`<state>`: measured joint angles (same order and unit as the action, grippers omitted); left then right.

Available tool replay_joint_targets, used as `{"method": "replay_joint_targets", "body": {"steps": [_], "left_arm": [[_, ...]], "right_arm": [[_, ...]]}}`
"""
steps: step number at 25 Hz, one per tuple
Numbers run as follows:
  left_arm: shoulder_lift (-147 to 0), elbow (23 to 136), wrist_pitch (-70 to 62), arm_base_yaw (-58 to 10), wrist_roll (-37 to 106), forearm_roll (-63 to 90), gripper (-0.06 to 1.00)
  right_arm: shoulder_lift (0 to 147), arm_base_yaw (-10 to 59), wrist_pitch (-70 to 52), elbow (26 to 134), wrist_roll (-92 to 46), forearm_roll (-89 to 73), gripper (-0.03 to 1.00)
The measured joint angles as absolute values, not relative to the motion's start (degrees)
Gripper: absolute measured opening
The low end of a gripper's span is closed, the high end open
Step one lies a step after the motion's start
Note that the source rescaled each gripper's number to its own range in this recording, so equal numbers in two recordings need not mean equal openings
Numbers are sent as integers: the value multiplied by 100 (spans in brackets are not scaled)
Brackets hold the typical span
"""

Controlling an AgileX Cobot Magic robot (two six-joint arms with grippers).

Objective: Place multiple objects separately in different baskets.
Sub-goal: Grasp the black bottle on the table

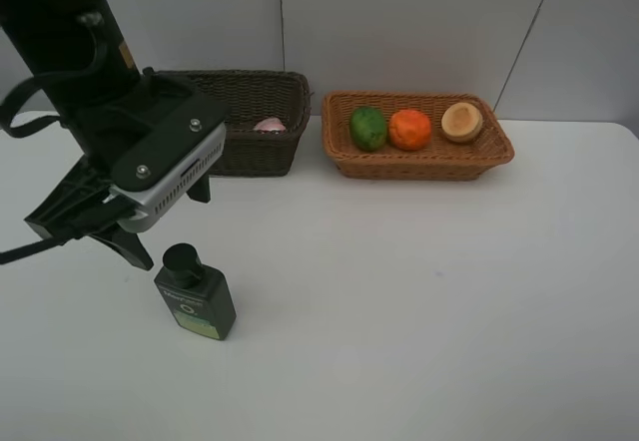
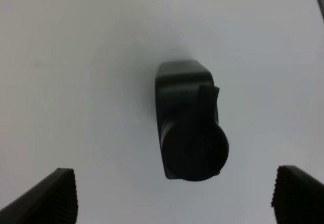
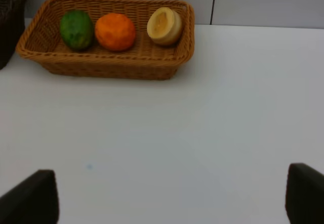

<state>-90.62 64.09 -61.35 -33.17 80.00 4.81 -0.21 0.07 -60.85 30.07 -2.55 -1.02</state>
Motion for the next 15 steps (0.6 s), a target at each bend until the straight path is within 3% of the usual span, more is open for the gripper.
{"method": "replay_joint_targets", "body": {"steps": [15], "left_arm": [[-9313, 6087, -5415, -3485, 7886, 419, 100]], "right_arm": [[-21, 7, -6085, 3007, -255, -102, 97]]}}
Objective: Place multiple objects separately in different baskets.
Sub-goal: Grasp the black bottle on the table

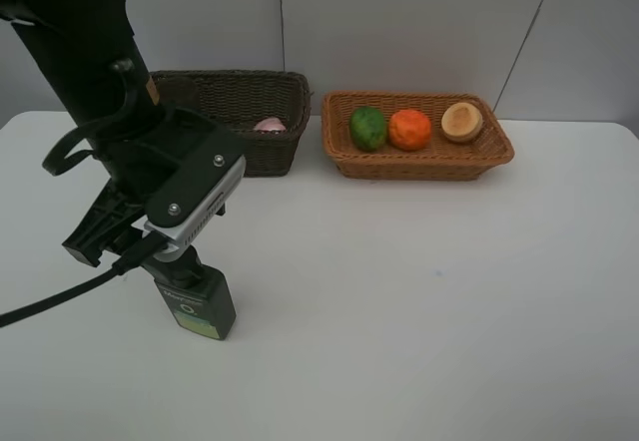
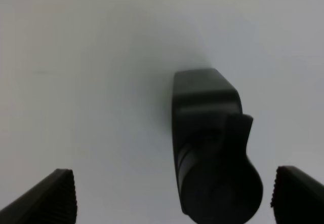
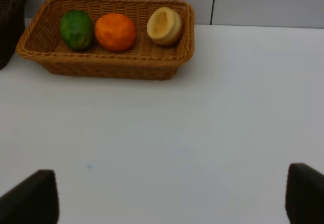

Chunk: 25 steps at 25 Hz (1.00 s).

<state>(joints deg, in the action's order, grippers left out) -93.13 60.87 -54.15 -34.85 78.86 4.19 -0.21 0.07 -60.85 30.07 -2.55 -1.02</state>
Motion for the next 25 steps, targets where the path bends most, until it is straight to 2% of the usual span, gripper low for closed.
{"method": "replay_joint_targets", "body": {"steps": [25], "left_arm": [[-9892, 5607, -4550, -3485, 7874, 437, 100]], "right_arm": [[-21, 7, -6085, 3007, -255, -102, 97]]}}
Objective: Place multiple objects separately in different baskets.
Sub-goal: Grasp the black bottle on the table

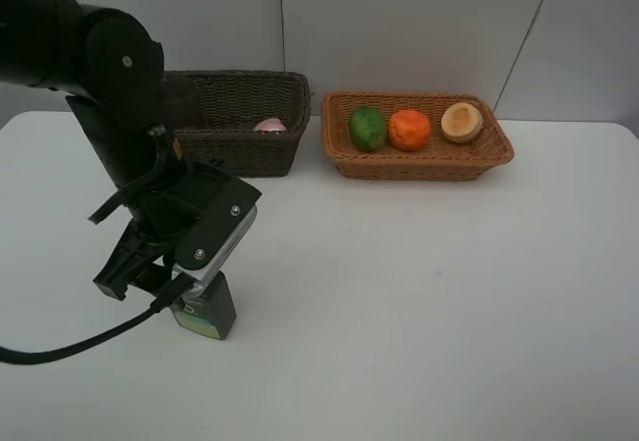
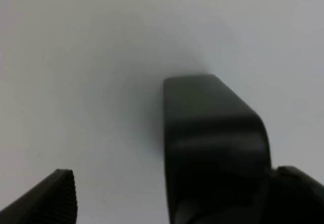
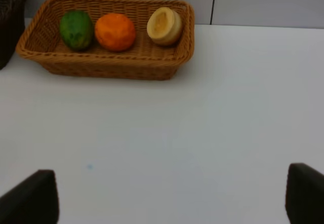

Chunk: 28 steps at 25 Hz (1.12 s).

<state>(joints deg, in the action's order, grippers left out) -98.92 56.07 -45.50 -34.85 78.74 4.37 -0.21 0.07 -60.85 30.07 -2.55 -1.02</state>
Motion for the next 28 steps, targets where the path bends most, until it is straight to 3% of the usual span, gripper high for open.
{"method": "replay_joint_targets", "body": {"steps": [23, 26, 28], "left_arm": [[-10104, 5578, -4305, -3485, 7874, 407, 98], [-10104, 5578, -4379, -3485, 7874, 356, 82], [-10104, 5578, -4403, -3485, 7872, 356, 58]], "right_arm": [[-21, 7, -6085, 3007, -255, -102, 97], [-21, 7, -6085, 3007, -255, -102, 97], [-21, 7, -6085, 3007, -255, -102, 97]]}}
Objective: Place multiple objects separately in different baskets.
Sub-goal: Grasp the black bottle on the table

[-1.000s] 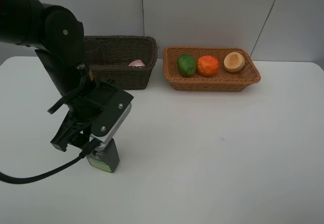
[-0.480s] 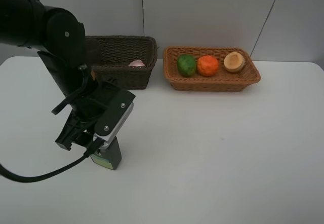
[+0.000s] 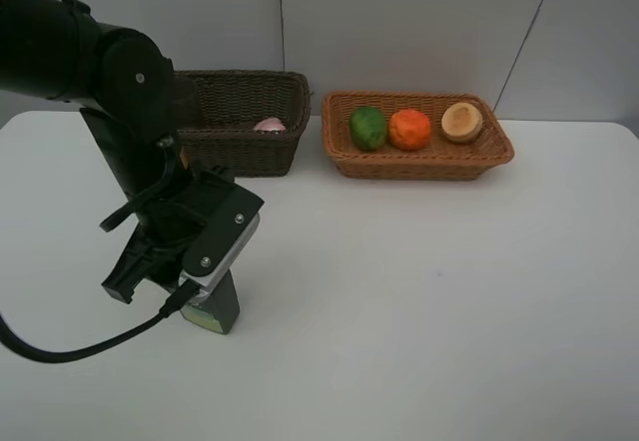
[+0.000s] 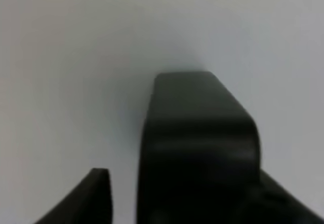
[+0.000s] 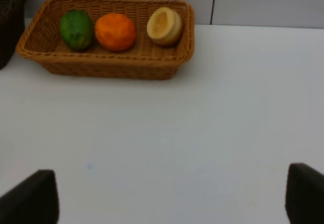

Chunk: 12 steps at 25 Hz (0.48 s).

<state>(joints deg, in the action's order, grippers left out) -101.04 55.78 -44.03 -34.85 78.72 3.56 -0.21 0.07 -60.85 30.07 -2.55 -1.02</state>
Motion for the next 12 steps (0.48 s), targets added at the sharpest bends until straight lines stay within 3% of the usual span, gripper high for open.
{"method": "replay_joint_targets", "body": {"steps": [1, 12], "left_arm": [[-10104, 5578, -4396, -3485, 7872, 356, 49], [-10104, 5578, -4384, -3485, 7872, 356, 50]], "right_arm": [[-21, 7, -6085, 3007, -255, -102, 97], [-21, 7, -6085, 3007, -255, -102, 97]]}}
